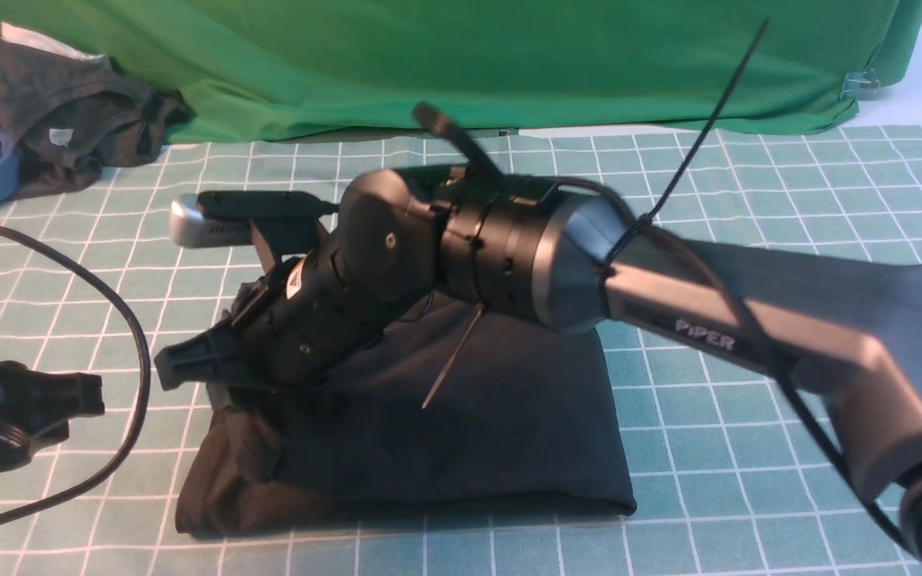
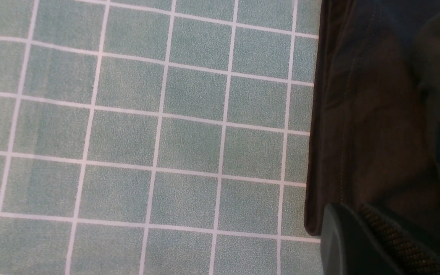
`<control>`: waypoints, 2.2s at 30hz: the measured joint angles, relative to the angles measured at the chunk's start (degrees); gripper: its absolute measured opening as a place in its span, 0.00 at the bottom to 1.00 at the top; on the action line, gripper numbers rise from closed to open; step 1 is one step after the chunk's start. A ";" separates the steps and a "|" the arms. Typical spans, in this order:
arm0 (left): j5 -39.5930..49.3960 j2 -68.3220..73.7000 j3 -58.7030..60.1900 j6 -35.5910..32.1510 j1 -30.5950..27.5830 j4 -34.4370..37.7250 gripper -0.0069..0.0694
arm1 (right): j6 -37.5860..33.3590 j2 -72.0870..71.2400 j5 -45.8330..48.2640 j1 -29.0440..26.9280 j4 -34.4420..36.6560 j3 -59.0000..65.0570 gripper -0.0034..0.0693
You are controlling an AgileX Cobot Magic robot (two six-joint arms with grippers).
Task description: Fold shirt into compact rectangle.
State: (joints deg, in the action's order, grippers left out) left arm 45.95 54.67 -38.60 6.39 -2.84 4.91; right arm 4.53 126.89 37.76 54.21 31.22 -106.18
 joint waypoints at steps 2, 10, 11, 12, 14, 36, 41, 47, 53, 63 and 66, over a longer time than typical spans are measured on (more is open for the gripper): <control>0.00 0.00 0.00 0.00 0.00 0.00 0.10 | -0.62 0.12 -0.42 0.22 0.19 -0.26 0.54; 0.28 0.00 0.00 0.00 0.00 -0.17 0.10 | -8.19 -0.24 15.03 -2.15 -2.18 -9.22 0.71; 0.46 0.00 0.00 0.00 0.00 -0.17 0.10 | -8.70 -0.62 18.99 -2.96 -4.62 -10.84 0.67; 0.48 0.00 0.00 0.00 0.00 -0.10 0.10 | -9.03 -0.98 22.28 -3.61 -7.11 -12.11 0.61; 0.41 0.00 0.00 -1.60 0.00 2.33 0.10 | -9.35 -2.57 27.77 -5.42 -14.65 -13.95 0.43; -9.47 25.77 0.00 -13.58 13.27 18.74 0.10 | -14.38 -27.52 13.27 -15.96 -12.20 35.42 0.07; -12.03 27.03 0.00 -7.09 13.45 10.14 0.10 | -17.52 -24.29 8.32 -15.96 -7.45 38.70 0.07; -12.86 28.32 0.00 -0.46 13.57 4.44 0.10 | -17.96 -20.89 7.82 -15.96 -8.80 38.81 0.07; -11.78 31.34 0.00 3.09 13.62 2.28 0.10 | -15.26 -18.96 10.02 -15.96 -13.44 39.16 0.07; -9.97 27.85 -0.67 5.44 13.62 -1.29 0.10 | -14.27 -22.90 11.84 -16.31 -16.49 39.34 0.08; -8.34 24.72 -2.67 5.58 13.62 -2.27 0.10 | -13.89 -26.19 11.43 -18.07 -16.91 39.34 0.08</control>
State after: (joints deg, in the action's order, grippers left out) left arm 37.61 79.39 -41.27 11.96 10.78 2.64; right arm -9.37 100.70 49.19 36.15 14.31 -66.84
